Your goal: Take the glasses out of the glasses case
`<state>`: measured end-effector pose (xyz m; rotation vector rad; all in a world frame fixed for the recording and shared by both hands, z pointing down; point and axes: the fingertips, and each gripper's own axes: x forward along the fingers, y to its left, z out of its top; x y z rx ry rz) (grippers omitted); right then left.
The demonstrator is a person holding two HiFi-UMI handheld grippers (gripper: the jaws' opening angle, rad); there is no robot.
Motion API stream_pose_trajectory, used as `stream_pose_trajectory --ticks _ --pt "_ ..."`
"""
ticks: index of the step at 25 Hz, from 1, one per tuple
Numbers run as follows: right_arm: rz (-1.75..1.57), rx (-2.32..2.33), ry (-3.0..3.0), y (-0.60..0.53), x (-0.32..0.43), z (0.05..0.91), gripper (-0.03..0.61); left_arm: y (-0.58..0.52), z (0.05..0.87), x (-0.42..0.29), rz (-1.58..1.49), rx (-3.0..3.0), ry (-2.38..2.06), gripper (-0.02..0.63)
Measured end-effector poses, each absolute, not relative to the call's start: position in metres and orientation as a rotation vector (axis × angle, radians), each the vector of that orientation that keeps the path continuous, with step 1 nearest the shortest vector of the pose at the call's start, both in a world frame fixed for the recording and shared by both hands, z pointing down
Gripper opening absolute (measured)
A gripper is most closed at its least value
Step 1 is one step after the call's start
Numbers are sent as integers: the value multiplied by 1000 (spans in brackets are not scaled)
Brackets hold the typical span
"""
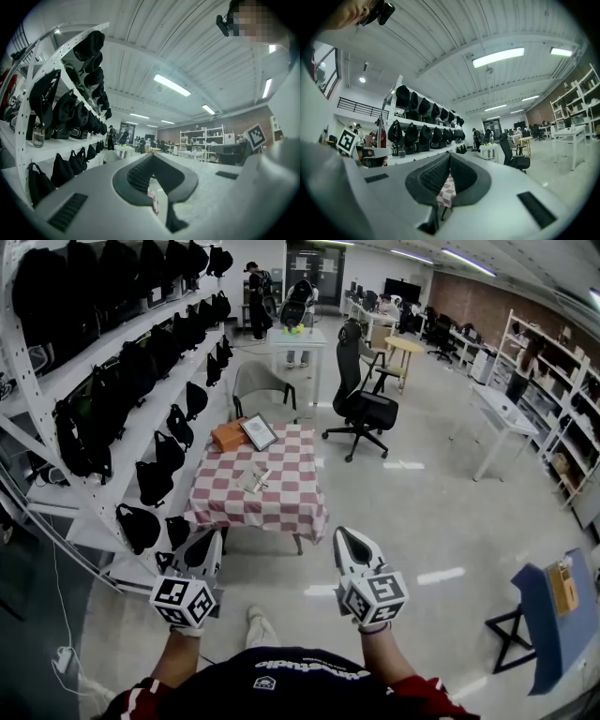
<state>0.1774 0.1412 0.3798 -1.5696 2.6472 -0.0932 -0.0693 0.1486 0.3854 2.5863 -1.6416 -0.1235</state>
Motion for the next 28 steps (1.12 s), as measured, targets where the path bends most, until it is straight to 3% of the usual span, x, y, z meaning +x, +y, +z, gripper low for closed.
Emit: stream_pose_trajectory --ticks 28 --pt "-169 -1533 2654 154 181 384 -5 164 389 -66 -98 2563 -1656 6"
